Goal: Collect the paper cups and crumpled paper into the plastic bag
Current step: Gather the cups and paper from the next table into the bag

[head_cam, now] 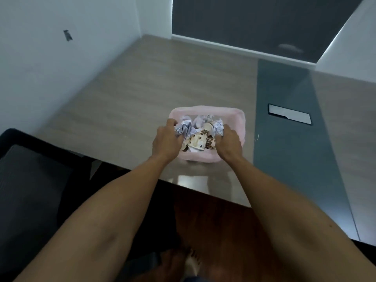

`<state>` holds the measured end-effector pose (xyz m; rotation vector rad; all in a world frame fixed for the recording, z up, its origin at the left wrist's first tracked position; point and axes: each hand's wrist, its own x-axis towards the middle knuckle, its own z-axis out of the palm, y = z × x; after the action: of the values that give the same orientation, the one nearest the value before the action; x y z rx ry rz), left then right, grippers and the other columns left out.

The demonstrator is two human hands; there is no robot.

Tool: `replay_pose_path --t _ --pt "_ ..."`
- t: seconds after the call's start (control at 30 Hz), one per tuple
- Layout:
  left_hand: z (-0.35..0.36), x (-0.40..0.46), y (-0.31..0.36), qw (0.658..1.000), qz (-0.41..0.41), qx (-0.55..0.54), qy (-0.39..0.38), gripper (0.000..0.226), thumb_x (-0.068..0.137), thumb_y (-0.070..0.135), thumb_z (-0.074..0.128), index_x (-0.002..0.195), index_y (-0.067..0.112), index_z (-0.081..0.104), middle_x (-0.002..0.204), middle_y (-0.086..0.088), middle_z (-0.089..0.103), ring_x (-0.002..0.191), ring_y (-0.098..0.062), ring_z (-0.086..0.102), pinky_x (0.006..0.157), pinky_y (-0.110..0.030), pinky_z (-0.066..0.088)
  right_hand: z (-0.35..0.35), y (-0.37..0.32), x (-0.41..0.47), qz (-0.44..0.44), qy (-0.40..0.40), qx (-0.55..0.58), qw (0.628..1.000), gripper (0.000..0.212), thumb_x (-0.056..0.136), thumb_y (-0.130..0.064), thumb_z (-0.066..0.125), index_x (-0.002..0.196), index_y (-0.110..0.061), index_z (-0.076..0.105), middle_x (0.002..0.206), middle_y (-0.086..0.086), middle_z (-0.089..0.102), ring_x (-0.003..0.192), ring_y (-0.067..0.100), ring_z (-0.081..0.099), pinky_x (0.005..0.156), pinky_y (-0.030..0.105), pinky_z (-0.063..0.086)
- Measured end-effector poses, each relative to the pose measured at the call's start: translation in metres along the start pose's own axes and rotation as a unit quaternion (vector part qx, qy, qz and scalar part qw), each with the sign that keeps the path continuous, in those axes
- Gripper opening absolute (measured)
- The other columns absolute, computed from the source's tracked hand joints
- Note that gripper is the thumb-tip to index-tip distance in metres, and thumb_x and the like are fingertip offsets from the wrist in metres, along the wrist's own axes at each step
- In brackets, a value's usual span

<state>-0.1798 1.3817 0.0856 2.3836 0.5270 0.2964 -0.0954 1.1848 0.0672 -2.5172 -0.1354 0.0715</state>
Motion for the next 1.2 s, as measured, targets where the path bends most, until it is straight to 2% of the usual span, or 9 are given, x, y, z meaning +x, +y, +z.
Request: replay_pose_path --t 0.13,0.23,0.3,0.37,0.57,0.67,0.83,0.97,1.2 --pt "0.028 0.032 0.019 0.991 0.049 0.125 0.016 0.028 0.092 0.030 0.064 0.116 0.017 0.060 0.106 -0.012 0.064 0.109 -0.034 0.053 0.077 -0.042 0.049 0.002 0.019 0.037 0.022 -0.031 -0.022 0.999 0.043 0.098 -0.016 0.052 0.140 -0.016 0.046 0.126 0.017 0.057 0.107 0.039 0.060 0.088 0.045 0.050" --pt "0.050 0.054 0.023 0.982 0.056 0.182 0.000 0.025 0.095 0.029 0.061 0.115 0.015 0.062 0.110 -0.008 0.065 0.107 -0.032 0.057 0.075 -0.040 0.046 0.006 0.028 0.060 0.027 -0.043 -0.028 0.998 0.049 0.096 -0.010 0.055 0.143 -0.017 0.044 0.131 0.019 0.050 0.105 0.040 0.060 0.090 0.046 0.051" --pt "0.063 0.066 0.024 0.985 0.031 0.166 -0.017 0.023 0.096 0.028 0.059 0.116 0.016 0.061 0.115 -0.008 0.062 0.102 -0.034 0.061 0.075 -0.040 0.047 0.007 0.032 0.070 0.035 -0.043 -0.018 0.998 0.059 0.097 -0.010 0.058 0.151 -0.019 0.036 0.143 0.018 0.042 0.108 0.038 0.059 0.093 0.045 0.049" --pt "0.074 0.076 0.026 0.990 0.009 0.139 -0.025 0.024 0.096 0.026 0.059 0.117 0.014 0.058 0.117 -0.010 0.059 0.100 -0.036 0.062 0.075 -0.041 0.047 0.008 0.033 0.076 0.031 -0.026 -0.014 0.999 0.056 0.099 -0.011 0.056 0.151 -0.016 0.036 0.148 0.016 0.037 0.112 0.037 0.058 0.094 0.044 0.048" --pt "0.077 0.077 0.030 0.997 0.009 0.079 -0.005 0.044 0.094 0.027 0.067 0.132 0.014 0.050 0.124 -0.011 0.055 0.101 -0.036 0.060 0.077 -0.045 0.050 0.009 0.018 0.073 -0.055 0.040 -0.021 0.997 0.027 0.100 -0.019 0.050 0.125 -0.011 0.057 0.125 0.010 0.057 0.097 0.036 0.063 0.081 0.048 0.053" --pt "0.059 0.069 0.022 0.995 0.034 0.097 0.014 0.040 0.093 0.029 0.066 0.127 0.013 0.054 0.124 -0.011 0.056 0.103 -0.037 0.061 0.080 -0.047 0.051 0.011 0.004 0.064 -0.072 0.036 -0.014 0.997 0.024 0.098 -0.020 0.048 0.120 -0.014 0.059 0.119 0.008 0.063 0.099 0.035 0.063 0.082 0.050 0.053" --pt "0.003 0.049 -0.005 0.993 0.043 0.096 0.051 0.018 0.092 0.028 0.061 0.100 0.012 0.065 0.097 -0.009 0.069 0.089 -0.034 0.064 0.074 -0.042 0.053 0.025 -0.031 0.037 -0.114 0.014 -0.009 0.993 0.025 0.095 -0.020 0.048 0.116 -0.012 0.060 0.114 0.013 0.068 0.101 0.037 0.064 0.083 0.048 0.052" --pt "-0.054 0.019 -0.043 0.992 0.054 0.101 0.060 0.016 0.093 0.026 0.061 0.103 0.015 0.066 0.091 -0.007 0.072 0.088 -0.033 0.065 0.071 -0.040 0.051 0.043 -0.067 0.000 -0.139 -0.004 -0.011 0.990 0.027 0.095 -0.022 0.048 0.118 -0.014 0.061 0.116 0.013 0.068 0.102 0.038 0.064 0.082 0.046 0.053" --pt "-0.158 -0.057 -0.135 0.989 0.006 0.113 0.091 0.021 0.095 0.029 0.058 0.112 0.018 0.065 0.094 -0.004 0.072 0.093 -0.032 0.066 0.078 -0.040 0.054 0.094 -0.127 -0.107 -0.147 -0.058 -0.002 0.987 0.032 0.094 -0.019 0.052 0.123 -0.014 0.063 0.121 0.014 0.067 0.109 0.037 0.062 0.086 0.043 0.050"
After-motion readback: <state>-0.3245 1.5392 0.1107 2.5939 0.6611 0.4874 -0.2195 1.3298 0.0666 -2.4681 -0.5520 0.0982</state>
